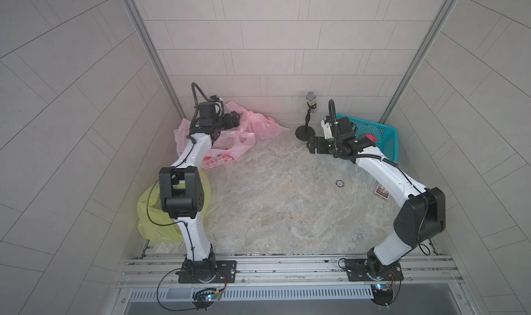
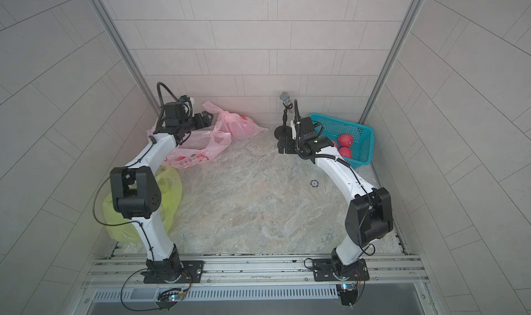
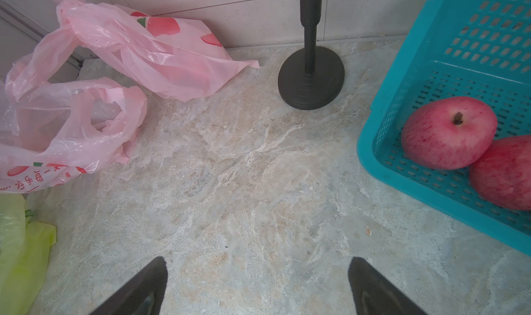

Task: Untie the knot of a plastic bag & take out the apple
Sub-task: Move the plastic bag to the center of the board, then pick up the plastic bag at the center of the board.

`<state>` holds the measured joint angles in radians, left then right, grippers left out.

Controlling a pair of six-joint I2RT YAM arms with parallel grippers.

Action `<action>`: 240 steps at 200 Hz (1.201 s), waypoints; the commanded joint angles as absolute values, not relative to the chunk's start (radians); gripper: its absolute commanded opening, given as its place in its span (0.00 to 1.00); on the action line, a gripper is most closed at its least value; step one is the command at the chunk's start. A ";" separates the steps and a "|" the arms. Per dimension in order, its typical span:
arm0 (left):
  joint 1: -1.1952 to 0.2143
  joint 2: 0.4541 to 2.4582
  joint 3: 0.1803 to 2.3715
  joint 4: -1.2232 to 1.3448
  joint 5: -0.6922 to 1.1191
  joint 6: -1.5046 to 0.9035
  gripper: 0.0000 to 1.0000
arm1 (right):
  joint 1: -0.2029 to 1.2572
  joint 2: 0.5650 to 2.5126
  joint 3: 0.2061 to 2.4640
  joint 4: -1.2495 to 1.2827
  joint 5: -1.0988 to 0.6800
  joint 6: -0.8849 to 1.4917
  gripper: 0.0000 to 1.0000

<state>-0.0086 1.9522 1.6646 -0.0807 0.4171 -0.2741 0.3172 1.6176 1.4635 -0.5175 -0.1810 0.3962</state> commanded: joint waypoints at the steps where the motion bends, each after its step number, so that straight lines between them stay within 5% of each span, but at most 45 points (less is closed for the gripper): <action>1: -0.032 1.983 1.713 -0.008 0.451 -0.303 0.90 | 0.325 1.594 1.445 -0.515 -0.185 0.388 1.00; 50: -0.086 2.092 1.809 -0.124 0.397 -0.232 0.84 | 0.324 1.583 1.439 -0.522 -0.183 0.380 1.00; 88: -0.109 2.156 1.851 -0.176 0.407 -0.214 0.40 | 0.324 1.584 1.440 -0.525 -0.180 0.376 1.00; 143: -0.135 2.182 1.886 -0.160 0.451 -0.232 0.00 | 0.316 1.568 1.426 -0.532 -0.177 0.370 1.00; 240: -0.212 2.031 1.850 -0.028 0.637 -0.299 0.00 | 0.328 1.529 1.413 -0.488 -0.248 0.361 0.98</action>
<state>-0.1978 2.1410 1.8526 -0.0795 0.5499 -0.2684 0.3180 1.5845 1.4315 -0.5171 -0.2192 0.3801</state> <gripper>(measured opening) 0.051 0.986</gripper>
